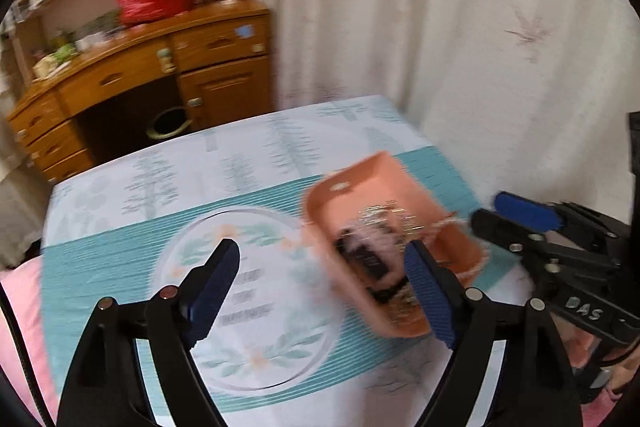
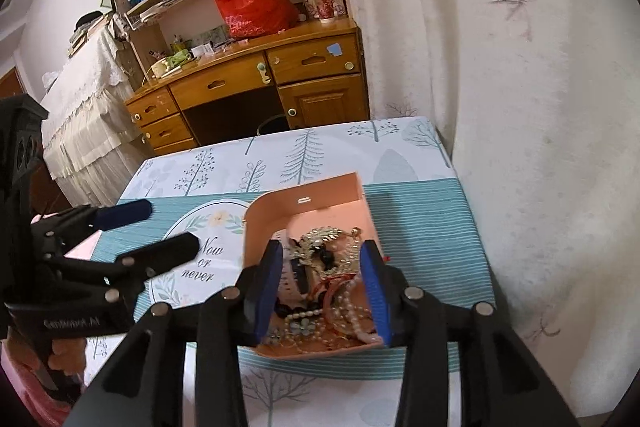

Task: Organize jewelry
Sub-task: 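Grasp the gold pearl-centred pendant with the right tool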

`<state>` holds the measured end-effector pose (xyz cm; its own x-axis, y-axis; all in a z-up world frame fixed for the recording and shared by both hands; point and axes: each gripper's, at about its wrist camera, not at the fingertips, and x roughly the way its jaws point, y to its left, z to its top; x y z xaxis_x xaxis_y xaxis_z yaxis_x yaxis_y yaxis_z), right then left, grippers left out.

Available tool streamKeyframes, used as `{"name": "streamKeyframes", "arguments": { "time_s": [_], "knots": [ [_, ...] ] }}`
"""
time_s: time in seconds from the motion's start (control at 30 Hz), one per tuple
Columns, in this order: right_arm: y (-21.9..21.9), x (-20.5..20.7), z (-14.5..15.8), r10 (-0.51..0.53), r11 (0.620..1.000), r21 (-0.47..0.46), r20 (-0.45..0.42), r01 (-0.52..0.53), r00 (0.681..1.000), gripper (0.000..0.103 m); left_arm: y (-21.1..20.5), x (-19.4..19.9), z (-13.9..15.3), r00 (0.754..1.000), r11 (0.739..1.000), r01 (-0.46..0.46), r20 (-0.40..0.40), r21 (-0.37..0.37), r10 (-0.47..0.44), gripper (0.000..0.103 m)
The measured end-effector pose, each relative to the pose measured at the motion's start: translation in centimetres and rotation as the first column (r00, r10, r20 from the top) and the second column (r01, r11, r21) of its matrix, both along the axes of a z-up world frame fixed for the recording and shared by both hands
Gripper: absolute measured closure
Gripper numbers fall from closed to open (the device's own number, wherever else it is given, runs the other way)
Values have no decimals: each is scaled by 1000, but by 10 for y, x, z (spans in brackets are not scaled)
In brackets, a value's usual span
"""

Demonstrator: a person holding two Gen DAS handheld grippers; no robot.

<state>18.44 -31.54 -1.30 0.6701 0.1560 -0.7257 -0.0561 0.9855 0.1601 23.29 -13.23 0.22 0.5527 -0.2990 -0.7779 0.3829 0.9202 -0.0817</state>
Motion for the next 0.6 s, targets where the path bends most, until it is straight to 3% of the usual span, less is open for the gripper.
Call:
{"name": "streamKeyframes", "arguments": {
  "time_s": [0.23, 0.6],
  "knots": [
    [46, 13, -6, 77, 997, 33, -26, -76, 997, 62, 63, 1, -9, 983, 983, -172, -52, 59, 175, 19],
    [141, 44, -39, 208, 978, 24, -103, -207, 973, 62, 183, -24, -34, 911, 914, -402, -77, 49, 404, 19]
  ]
}}
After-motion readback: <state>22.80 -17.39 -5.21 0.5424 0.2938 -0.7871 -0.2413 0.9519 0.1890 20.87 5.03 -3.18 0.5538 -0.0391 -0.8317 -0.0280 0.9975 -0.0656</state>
